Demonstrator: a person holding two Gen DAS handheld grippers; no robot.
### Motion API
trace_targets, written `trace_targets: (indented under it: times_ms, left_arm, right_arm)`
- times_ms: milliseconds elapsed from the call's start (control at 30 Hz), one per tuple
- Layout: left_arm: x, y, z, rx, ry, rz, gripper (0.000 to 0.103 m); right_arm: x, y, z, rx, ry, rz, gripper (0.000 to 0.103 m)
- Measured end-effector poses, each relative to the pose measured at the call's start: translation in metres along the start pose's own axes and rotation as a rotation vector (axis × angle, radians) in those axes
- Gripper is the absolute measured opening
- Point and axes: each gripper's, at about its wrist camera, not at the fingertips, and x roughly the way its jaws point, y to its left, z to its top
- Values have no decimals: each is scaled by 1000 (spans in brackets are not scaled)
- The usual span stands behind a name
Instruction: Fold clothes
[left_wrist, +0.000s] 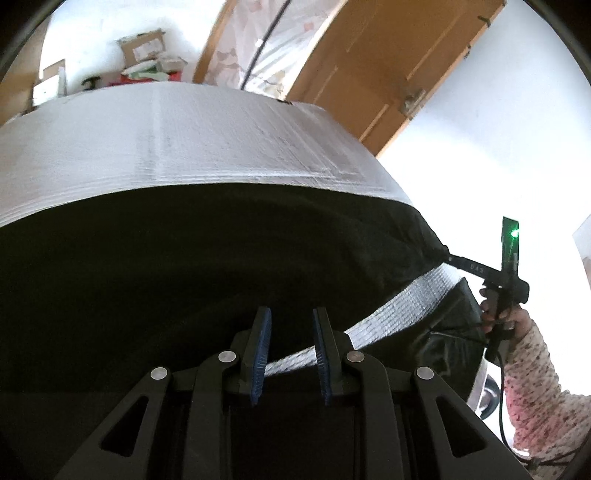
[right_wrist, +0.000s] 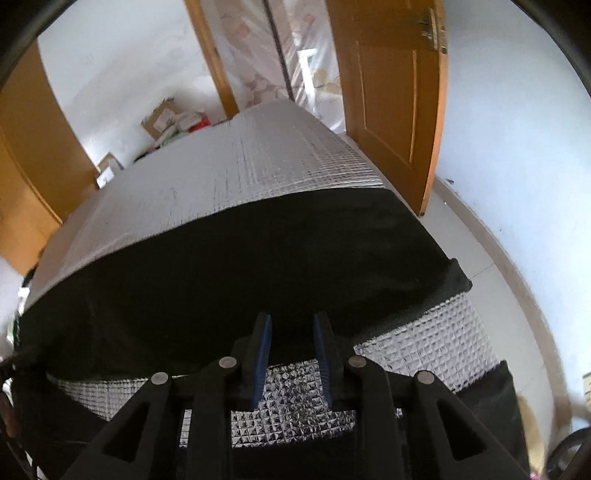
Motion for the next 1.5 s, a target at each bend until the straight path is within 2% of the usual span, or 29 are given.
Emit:
trace_targets:
  times_ms: [133, 367, 633, 700, 833, 933, 1000, 1200, 1367, 1500]
  left_arm:
    - [-32, 18, -13, -38, -48, 40, 24]
    - [-101, 53, -39, -101, -156, 106, 24]
    - [-144, 85, -82, -155, -184, 180, 24]
    - [-148, 93, -95, -191, -181, 190, 24]
    - [-157, 102, -114, -180, -171, 250, 24]
    - [-159, 114, -125, -209, -160, 244, 24]
    - [-160, 122, -131, -233, -158, 256, 24]
    - [-164, 147, -142, -287, -151, 282, 24]
    - [-165, 162, -150, -330, -156, 227, 24]
    - [-172, 160, -144, -318, -172, 237, 24]
  right_arm:
    - [-28, 4, 2, 25, -55, 13, 24]
    - [-123, 52, -3, -140, -211, 123, 24]
    - [-131, 153, -53, -489, -124, 227, 24]
    - [-109, 175, -71, -536, -59, 262, 24]
    - [-59, 220, -106, -587, 80, 350, 24]
    - [-38, 251, -128, -651, 117, 362, 24]
    - [-25, 261, -136, -649, 153, 359, 24]
    - [-19, 270, -151, -706, 112, 292, 24]
    - [-28, 273, -155, -712, 76, 248, 24]
    - [-43, 292, -152, -653, 48, 383, 24]
